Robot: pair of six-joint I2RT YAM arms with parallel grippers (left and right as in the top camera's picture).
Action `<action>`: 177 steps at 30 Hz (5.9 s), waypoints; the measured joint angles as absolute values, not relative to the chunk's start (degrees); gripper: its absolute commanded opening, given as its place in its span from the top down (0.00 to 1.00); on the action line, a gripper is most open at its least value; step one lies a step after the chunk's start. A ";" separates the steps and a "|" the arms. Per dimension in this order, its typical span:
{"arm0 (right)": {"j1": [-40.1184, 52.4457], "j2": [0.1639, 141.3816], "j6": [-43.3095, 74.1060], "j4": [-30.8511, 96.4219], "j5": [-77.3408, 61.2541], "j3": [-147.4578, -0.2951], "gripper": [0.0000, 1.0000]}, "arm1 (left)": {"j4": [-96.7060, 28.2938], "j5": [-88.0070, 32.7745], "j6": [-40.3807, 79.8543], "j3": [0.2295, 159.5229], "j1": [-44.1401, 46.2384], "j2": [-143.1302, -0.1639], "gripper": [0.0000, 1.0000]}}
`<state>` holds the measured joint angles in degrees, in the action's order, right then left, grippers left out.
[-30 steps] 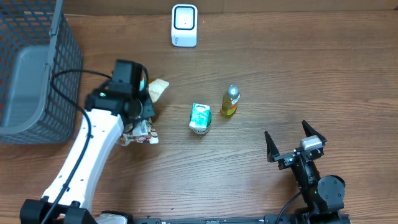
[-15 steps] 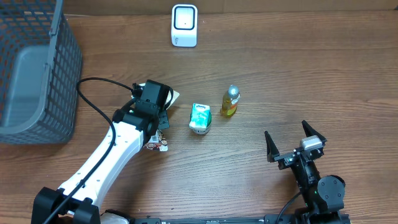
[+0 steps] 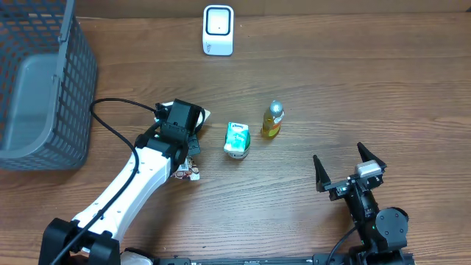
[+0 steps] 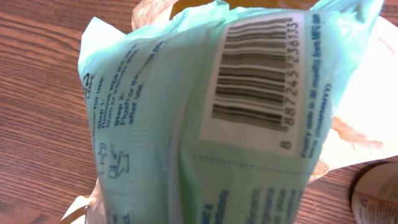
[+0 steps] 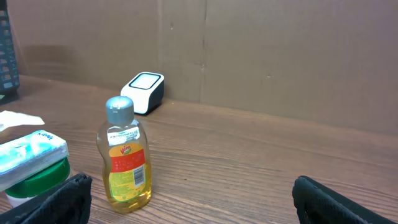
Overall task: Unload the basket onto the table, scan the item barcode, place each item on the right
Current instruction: 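Carry the wipes pack with the left gripper out of the basket, then lower the wipes pack onto the table left of the tissues, release, then move the left gripper over the yellow oil bottle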
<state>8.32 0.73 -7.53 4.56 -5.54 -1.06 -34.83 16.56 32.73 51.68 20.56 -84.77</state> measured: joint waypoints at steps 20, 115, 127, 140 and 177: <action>8.32 0.73 -7.51 4.58 -5.54 -1.06 0.00 | -33.12 16.29 33.01 51.70 20.56 -93.03 0.16; 8.32 0.73 -7.51 4.56 -5.56 -1.06 0.00 | -49.56 -16.45 31.68 65.30 6.00 -91.83 0.90; 8.32 0.73 -7.53 4.56 -5.54 -1.06 0.00 | -54.89 -16.10 26.20 65.14 6.00 -101.56 0.91; 8.34 0.73 -7.49 4.56 -5.56 -1.06 0.00 | -53.01 -16.45 20.60 65.69 6.00 -105.41 0.78; 8.34 0.73 -7.51 4.56 -5.52 -1.06 0.00 | -52.75 7.77 11.57 104.57 41.60 -110.93 0.16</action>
